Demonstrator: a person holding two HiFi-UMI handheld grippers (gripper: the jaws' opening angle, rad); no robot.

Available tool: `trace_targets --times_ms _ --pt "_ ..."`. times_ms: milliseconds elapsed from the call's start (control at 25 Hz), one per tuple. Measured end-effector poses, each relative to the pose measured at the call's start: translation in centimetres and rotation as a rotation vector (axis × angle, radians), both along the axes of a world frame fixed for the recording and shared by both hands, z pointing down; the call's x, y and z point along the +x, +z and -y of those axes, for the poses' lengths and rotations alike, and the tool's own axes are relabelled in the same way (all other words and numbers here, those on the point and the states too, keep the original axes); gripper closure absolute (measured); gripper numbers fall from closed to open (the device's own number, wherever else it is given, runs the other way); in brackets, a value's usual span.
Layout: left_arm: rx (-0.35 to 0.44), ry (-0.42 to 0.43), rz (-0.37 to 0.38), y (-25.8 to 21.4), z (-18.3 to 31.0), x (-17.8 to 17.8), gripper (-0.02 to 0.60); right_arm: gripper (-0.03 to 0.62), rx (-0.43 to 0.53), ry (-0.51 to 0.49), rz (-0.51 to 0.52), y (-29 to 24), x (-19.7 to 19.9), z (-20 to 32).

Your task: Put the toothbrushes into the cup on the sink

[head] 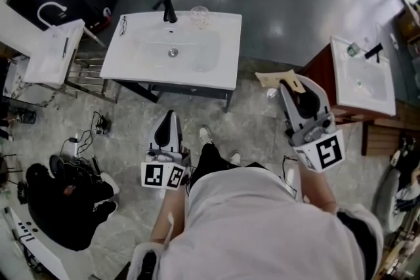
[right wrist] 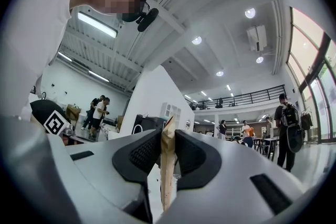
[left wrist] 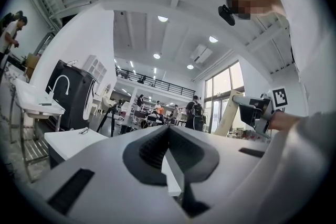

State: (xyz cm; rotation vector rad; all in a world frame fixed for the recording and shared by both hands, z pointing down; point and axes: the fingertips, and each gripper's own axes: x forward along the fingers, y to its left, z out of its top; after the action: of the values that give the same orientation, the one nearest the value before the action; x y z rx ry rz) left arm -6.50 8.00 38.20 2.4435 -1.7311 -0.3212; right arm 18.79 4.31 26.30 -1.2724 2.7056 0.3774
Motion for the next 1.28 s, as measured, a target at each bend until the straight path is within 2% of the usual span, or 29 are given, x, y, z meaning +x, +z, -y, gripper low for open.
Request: trace_targets --times_ms 280,920,1280 --pt "-0.035 0.048 -0.018 1.2 4.0 -0.6 0.577 0.497 -0.052 0.033 -0.023 1.3 -1.1 3.8" --pt "-0.039 0.098 -0.049 1.4 14.1 -6.1 0.578 0.497 -0.048 0.061 -0.040 0.4 -7.8 13.0" --pt "-0.046 0.166 -0.099 2.5 19.1 -8.5 0.578 0.497 -0.047 0.109 -0.084 -0.3 -11.3 16.3"
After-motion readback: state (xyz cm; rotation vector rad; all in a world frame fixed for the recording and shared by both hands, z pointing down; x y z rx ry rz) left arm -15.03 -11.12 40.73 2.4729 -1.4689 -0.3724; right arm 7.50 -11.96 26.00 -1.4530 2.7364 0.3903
